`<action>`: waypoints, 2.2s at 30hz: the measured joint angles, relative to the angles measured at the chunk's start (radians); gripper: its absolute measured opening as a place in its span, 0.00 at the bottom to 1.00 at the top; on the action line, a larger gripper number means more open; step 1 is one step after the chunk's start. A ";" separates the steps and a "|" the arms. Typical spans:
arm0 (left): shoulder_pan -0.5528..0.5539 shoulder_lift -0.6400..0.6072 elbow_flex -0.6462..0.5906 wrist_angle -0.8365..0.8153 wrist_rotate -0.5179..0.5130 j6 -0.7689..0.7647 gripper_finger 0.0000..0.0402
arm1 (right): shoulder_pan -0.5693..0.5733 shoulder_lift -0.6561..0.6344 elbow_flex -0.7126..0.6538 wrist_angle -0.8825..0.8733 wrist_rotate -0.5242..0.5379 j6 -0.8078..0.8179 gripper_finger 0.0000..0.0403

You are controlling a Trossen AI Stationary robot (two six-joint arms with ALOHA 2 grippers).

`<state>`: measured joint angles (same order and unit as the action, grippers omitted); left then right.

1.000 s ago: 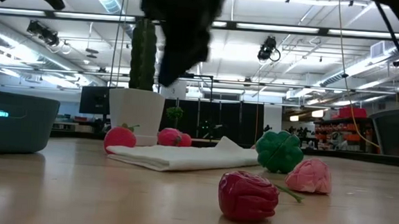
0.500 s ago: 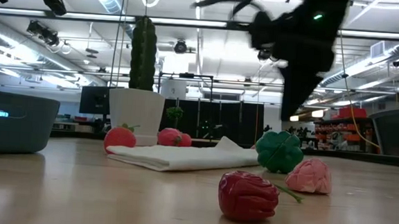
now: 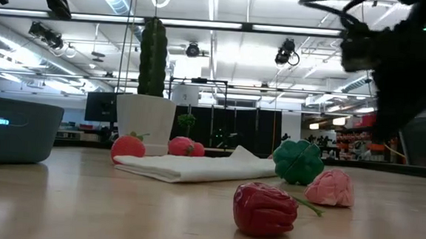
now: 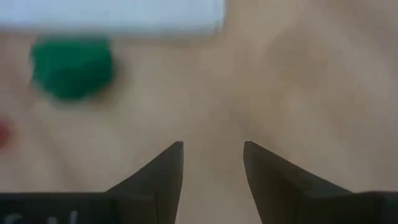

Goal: Pick and placing Produce into tupperware
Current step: Put the peach into the blue bin

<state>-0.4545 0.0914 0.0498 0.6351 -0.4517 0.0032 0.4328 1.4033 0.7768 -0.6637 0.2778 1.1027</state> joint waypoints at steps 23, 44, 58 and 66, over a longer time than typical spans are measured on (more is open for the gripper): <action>0.000 0.000 0.002 -0.041 0.000 -0.026 0.12 | 0.494 0.012 0.040 -0.027 -0.381 0.888 0.38; 0.000 0.000 0.002 -0.042 0.000 -0.046 0.13 | 0.499 0.186 0.040 0.088 -0.383 0.922 0.41; 0.000 0.000 0.002 -0.042 0.000 -0.045 0.13 | 0.499 0.193 0.058 0.112 -0.482 0.932 0.42; 0.000 0.000 0.002 -0.042 0.000 -0.045 0.13 | 0.499 0.159 0.120 0.114 -0.357 0.886 0.42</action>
<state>-0.4547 0.0914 0.0521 0.5928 -0.4515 -0.0418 0.9316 1.5624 0.8970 -0.5496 -0.0796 1.9884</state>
